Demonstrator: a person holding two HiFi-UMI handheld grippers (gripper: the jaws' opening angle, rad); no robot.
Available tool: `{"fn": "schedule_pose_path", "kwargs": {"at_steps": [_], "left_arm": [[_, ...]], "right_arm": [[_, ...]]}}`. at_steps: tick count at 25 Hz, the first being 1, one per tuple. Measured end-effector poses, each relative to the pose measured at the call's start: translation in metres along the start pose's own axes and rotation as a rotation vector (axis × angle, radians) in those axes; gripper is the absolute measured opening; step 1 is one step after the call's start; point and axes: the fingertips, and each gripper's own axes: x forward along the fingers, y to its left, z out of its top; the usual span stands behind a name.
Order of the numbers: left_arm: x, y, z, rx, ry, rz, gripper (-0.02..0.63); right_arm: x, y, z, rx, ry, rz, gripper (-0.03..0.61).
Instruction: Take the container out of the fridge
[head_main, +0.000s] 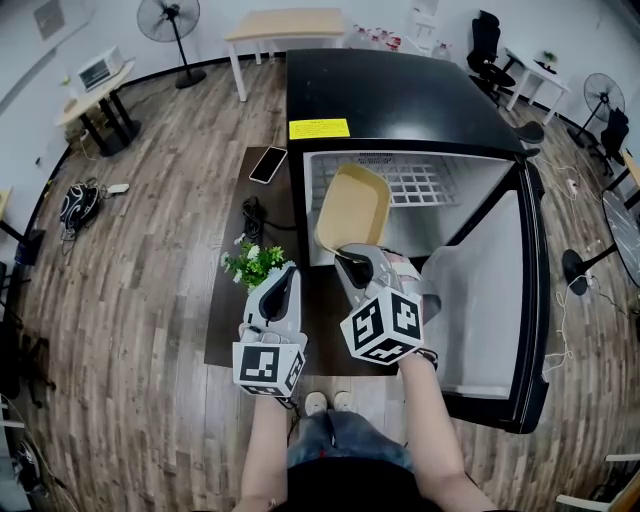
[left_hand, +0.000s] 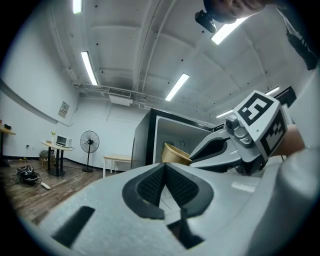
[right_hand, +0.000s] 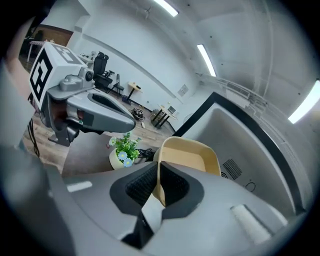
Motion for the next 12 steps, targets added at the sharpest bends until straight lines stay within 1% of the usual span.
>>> {"fn": "schedule_pose_path", "kwargs": {"at_steps": [5, 9, 12], "left_arm": [[-0.009, -0.003, 0.003, 0.009, -0.001, 0.005, 0.006], [-0.013, -0.004, 0.004, 0.016, -0.002, 0.011, 0.006], [-0.016, -0.004, 0.005, 0.025, -0.001, 0.014, 0.006]], "right_arm": [[-0.025, 0.001, 0.008, 0.125, -0.114, -0.083, 0.028], [-0.042, 0.002, 0.01, 0.192, -0.189, -0.154, 0.028], [-0.055, 0.003, 0.015, 0.266, -0.273, -0.2, 0.028]]}}
